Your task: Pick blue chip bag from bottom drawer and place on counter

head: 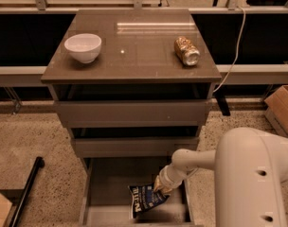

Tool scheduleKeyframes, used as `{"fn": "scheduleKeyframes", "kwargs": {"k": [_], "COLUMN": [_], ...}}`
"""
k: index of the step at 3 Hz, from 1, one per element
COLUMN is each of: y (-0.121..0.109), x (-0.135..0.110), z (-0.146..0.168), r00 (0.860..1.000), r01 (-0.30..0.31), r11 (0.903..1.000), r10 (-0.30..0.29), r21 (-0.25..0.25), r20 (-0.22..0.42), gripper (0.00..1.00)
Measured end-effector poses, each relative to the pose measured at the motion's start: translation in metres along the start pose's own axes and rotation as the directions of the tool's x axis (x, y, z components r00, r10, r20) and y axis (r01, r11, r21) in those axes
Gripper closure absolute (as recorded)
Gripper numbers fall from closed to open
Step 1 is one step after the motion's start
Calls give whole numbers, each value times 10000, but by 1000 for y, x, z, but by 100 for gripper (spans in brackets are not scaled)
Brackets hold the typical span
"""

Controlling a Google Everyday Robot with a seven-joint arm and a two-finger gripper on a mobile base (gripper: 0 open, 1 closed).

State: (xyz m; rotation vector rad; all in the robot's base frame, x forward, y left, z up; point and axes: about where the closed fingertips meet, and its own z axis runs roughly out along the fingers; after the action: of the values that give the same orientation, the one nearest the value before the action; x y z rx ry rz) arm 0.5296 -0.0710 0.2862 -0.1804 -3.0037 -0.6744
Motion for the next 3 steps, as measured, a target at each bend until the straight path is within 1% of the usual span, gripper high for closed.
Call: {"fn": "scheduleKeyframes", "kwargs": {"k": [1, 2, 3], "y": [1, 9, 16], "x": [25, 33, 16], "z": [-75, -148, -222], "r00": [9979, 9862, 9588], "r01": [529, 1434, 2355], "r11": [9971, 9875, 9714], "r10": [-507, -1371, -2269], "r21": [-554, -655, -312], "r20": [408, 924, 1709], "gripper": [100, 100, 100]}}
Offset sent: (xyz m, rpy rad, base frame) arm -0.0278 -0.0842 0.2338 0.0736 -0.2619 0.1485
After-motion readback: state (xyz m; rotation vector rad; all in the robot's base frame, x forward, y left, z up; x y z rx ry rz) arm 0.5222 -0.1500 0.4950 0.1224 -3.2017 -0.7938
